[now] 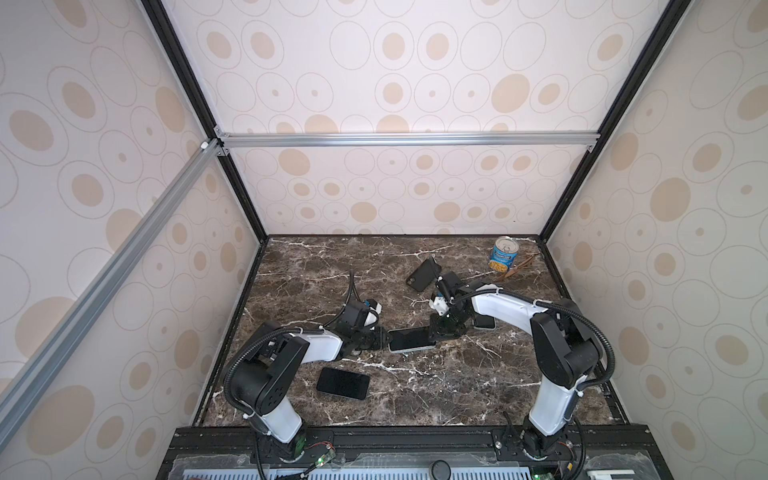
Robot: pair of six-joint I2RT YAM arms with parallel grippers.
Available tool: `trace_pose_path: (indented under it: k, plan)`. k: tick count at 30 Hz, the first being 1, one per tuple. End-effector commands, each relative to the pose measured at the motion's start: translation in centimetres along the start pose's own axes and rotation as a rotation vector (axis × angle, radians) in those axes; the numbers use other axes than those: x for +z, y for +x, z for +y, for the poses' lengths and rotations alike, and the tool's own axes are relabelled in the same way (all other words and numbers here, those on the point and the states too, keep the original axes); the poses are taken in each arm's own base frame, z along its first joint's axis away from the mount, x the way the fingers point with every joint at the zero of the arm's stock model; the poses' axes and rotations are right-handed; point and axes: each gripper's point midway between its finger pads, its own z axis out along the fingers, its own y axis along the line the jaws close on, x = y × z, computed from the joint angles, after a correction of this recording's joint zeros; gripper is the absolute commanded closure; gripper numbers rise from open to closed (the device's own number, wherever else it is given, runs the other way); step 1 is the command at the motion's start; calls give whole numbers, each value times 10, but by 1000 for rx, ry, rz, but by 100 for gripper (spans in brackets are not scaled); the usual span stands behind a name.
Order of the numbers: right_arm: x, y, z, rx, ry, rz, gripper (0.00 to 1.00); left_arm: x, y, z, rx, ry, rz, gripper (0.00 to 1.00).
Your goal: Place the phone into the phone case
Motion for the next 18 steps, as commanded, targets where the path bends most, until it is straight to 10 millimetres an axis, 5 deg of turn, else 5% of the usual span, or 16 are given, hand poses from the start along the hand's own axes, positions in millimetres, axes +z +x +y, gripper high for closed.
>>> trace_pose_path:
  k: [1,18]
  plan:
    - [7,1,0,-17,-16,14,67,0,28,14,-40,-46,87,80]
    - [35,25,-13,-13,-19,103,78,3,51,15,-108,-18,113,85]
